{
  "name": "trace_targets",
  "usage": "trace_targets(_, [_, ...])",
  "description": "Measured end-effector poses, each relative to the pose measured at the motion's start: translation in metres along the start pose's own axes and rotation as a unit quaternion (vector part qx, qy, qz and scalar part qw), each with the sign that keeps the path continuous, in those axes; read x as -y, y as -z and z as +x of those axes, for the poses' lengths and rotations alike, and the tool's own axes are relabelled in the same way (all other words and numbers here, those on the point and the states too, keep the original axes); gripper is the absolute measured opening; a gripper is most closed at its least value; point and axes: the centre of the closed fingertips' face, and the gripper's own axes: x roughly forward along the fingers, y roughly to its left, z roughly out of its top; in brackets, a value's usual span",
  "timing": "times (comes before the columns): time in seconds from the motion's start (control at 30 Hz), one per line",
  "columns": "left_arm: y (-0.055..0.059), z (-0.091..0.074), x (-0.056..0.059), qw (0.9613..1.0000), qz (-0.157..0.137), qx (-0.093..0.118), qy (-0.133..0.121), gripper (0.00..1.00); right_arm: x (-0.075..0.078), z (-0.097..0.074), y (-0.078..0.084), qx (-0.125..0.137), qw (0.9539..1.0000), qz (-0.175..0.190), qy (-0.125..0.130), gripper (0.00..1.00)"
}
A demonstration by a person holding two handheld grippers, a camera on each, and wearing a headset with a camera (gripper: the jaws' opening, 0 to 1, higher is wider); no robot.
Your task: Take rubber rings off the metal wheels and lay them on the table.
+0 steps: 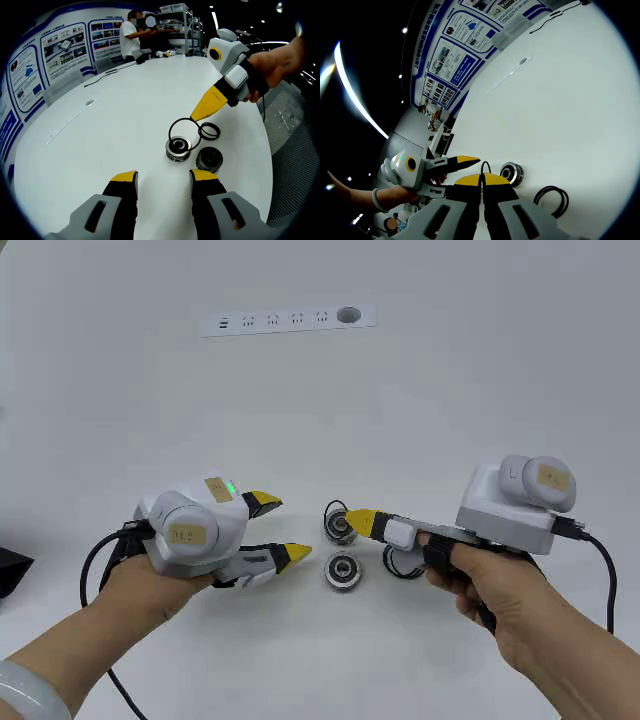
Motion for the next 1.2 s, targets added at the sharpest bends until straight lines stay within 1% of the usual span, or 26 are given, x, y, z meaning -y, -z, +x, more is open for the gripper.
trace_targets(0.07, [0.001,-0.002,-0.002,1.0,-0.004,0.002,-0.004,0.44,-0.003,-0.005,0.001,0.003,1.0,0.002,-0.001,0.02])
trace_targets(0.27, [0.003,-0.009,-0.003,0.9998,-0.014,0.007,-0.014,0.49,-0.001,-0.021,0.008,0.005,1.0,0.005,0.003,0.02])
trace_targets(0.37, [0.005,-0.013,-0.004,0.9996,-0.018,0.008,-0.02,0.5,0.005,-0.03,0.012,0.009,0.9998,0.011,0.011,0.02])
trace_targets(0.47, [0.007,-0.017,-0.004,0.9994,-0.024,0.01,-0.025,0.52,0.017,-0.041,0.016,0.015,0.9993,0.022,0.025,0.02])
trace_targets(0.6, [0.011,-0.021,-0.002,0.9992,-0.028,0.009,-0.027,0.53,0.028,-0.05,0.018,0.022,0.9984,0.037,0.037,0.02])
trace_targets(0.63, [0.013,-0.022,-0.002,0.9991,-0.031,0.008,-0.028,0.53,0.034,-0.053,0.019,0.024,0.9979,0.043,0.042,0.02])
trace_targets(0.8, [0.017,-0.027,-0.002,0.9987,-0.039,0.007,-0.032,0.52,0.047,-0.058,0.02,0.031,0.9963,0.061,0.052,0.02])
trace_targets(0.93, [0.02,-0.028,-0.001,0.9985,-0.042,0.007,-0.033,0.52,0.052,-0.059,0.02,0.037,0.9948,0.077,0.056,0.02])
trace_targets(0.97, [0.02,-0.029,-0.001,0.9984,-0.044,0.008,-0.034,0.52,0.057,-0.059,0.021,0.039,0.9944,0.079,0.059,0.02])
trace_targets(1.1, [0.021,-0.031,0.0,0.9981,-0.049,0.01,-0.036,0.52,0.06,-0.059,0.023,0.036,0.9943,0.073,0.069,0.02])
trace_targets(1.2, [0.023,-0.032,0.001,0.9979,-0.053,0.011,-0.035,0.52,0.063,-0.058,0.025,0.029,0.9948,0.055,0.08,0.03])
